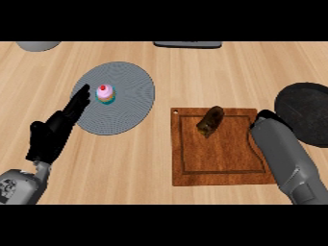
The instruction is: Pick the sweet potato from the cutting board and place it in the pan
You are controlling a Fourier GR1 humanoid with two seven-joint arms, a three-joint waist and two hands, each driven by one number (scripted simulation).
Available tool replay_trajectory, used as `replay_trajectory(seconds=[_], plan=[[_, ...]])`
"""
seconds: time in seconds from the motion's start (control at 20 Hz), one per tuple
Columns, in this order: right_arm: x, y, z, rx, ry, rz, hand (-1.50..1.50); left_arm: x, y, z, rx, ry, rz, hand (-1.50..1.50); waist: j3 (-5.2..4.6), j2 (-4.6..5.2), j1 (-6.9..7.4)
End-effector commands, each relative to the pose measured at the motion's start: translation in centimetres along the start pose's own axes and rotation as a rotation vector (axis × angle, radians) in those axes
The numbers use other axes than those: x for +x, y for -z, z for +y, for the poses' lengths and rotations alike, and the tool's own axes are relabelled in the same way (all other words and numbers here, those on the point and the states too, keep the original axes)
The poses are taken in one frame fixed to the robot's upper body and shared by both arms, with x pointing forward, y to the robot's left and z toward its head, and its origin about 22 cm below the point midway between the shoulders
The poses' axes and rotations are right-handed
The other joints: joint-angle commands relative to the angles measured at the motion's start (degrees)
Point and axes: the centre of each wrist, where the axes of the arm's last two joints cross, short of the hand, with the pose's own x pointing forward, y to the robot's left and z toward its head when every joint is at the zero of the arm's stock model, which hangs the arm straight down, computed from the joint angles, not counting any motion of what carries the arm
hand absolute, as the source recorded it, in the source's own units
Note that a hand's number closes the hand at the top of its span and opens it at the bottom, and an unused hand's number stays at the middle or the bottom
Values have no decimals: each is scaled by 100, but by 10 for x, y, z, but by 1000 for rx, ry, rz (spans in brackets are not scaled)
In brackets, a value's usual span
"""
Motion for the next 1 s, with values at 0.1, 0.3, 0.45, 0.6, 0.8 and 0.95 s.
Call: replay_trajectory(seconds=[0.1, 0.3, 0.45, 0.6, 0.8, 0.95], plan=[[25, -42, 30, 115, -94, 101, 150, -3, -5, -10, -17, -8, 5, 0, 291, 140, 128], [31, -51, 29, 41, -108, 103, 150, -6, -7, 8, 2, 2, 7, 0, 283, 127, 109], [33, -81, 49, -181, -173, -418, 150, 0, 1, -3, -4, -21, 13, 0, 306, 26, 126], [34, -104, 46, -356, -207, -638, 150, -1, 0, -2, -24, -2, 23, 0, 333, -181, 336], [30, -109, 56, -492, -215, -751, 150, -7, -3, -7, -33, -18, 43, 0, 326, -280, 230], [29, -127, 54, -655, -197, -836, 150, -8, -2, -5, -27, -22, 60, 0, 314, -332, 194]])
